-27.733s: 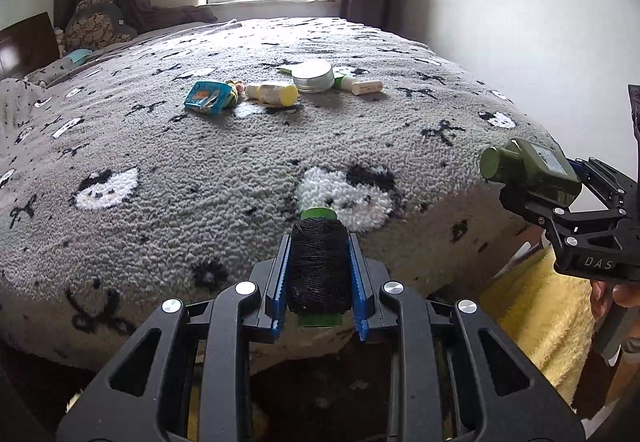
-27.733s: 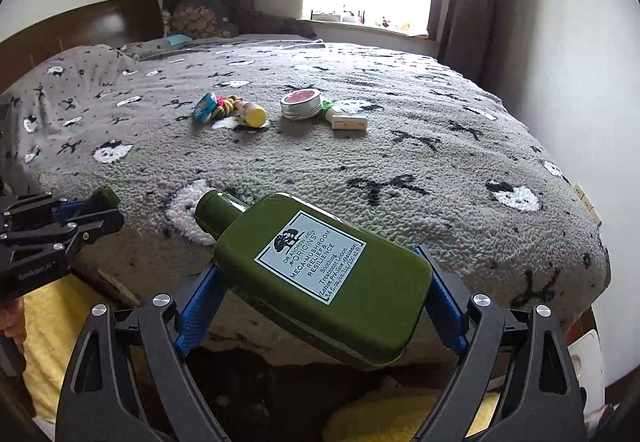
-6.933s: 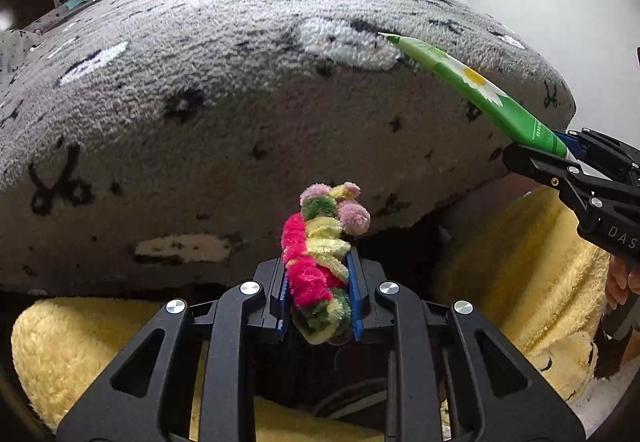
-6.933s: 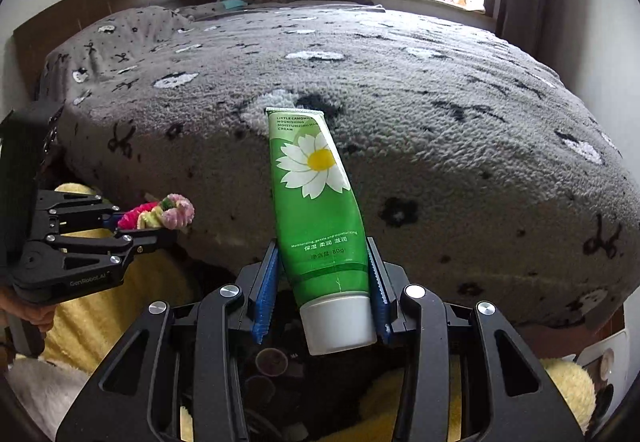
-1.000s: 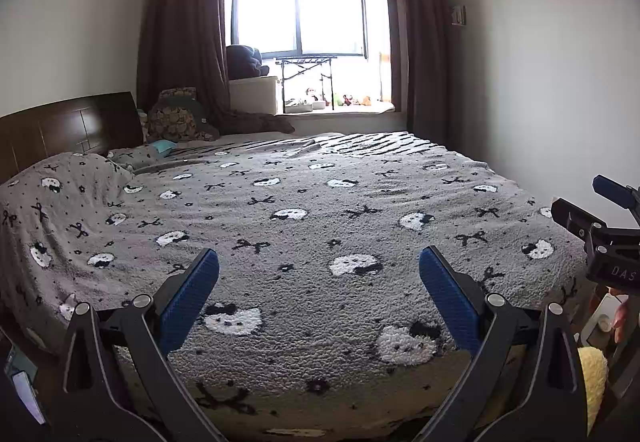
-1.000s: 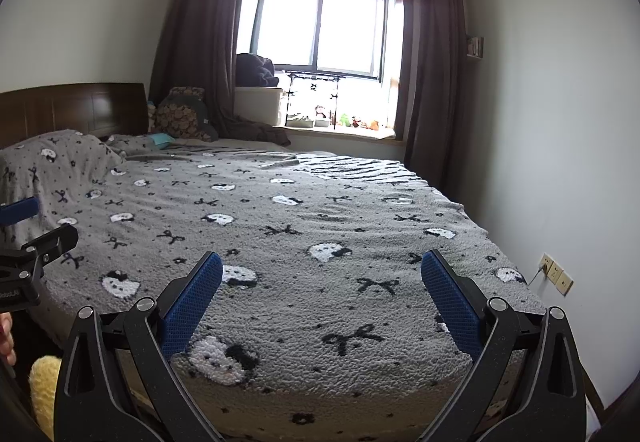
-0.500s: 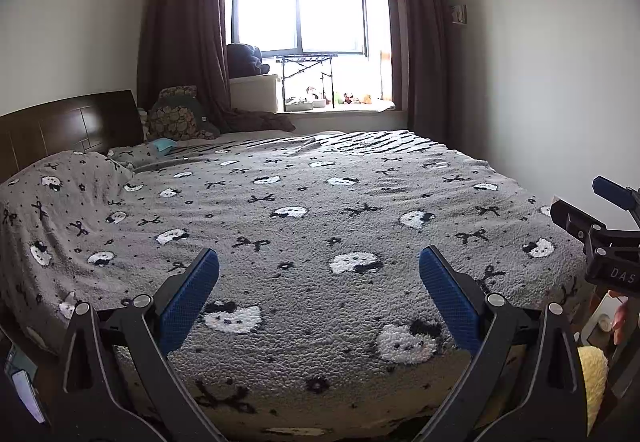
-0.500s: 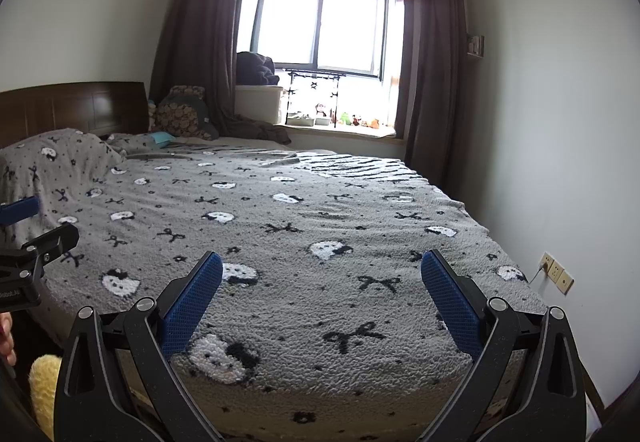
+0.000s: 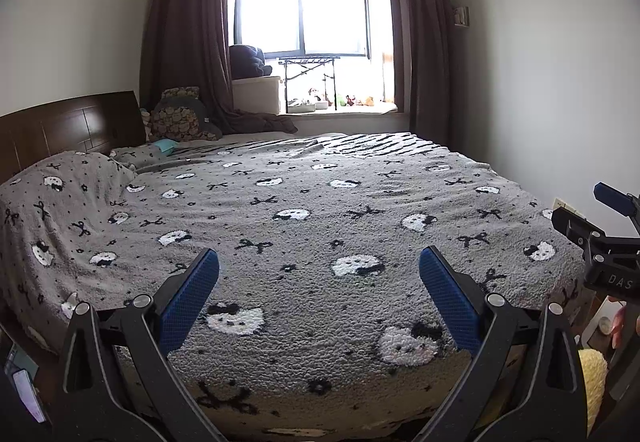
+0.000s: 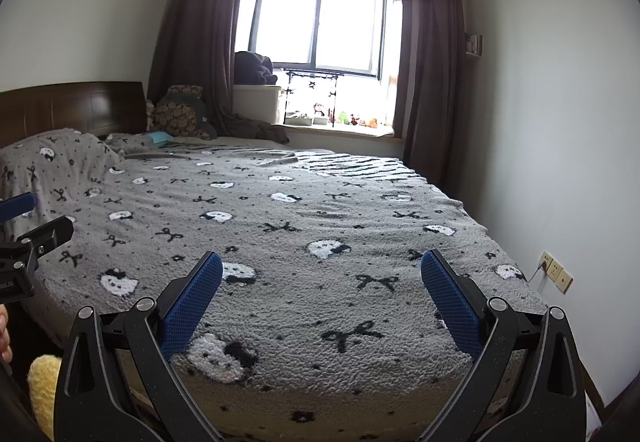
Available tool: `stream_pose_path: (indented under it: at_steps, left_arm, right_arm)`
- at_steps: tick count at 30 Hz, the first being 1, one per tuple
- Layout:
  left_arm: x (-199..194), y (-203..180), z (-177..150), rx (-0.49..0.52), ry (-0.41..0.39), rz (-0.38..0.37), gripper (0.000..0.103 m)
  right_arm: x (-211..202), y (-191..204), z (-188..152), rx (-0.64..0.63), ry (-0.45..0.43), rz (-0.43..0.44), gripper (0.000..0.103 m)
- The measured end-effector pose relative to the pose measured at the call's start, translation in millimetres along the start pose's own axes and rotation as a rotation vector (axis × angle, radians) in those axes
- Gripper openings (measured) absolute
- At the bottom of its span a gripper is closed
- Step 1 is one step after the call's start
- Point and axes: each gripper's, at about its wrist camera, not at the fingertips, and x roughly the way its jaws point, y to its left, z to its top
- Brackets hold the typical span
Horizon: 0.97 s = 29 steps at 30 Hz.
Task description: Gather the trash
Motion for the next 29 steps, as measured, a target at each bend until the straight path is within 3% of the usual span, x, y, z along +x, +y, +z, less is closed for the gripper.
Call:
stream_pose_path:
  at_steps: [11, 29]
  left_arm:
    - [-0.3, 1.9, 4.4, -0.025, 0.002, 0.055, 0.095]
    - [1.5, 0.2, 4.3, -0.011, 0.013, 0.026, 0.095]
  right_arm:
    - [1.4, -0.1, -2.3, -0.002, 0.006, -0.002, 0.1]
    - [3.5, 3.1, -4.0, -0.004, 0.011, -0.009, 0.1]
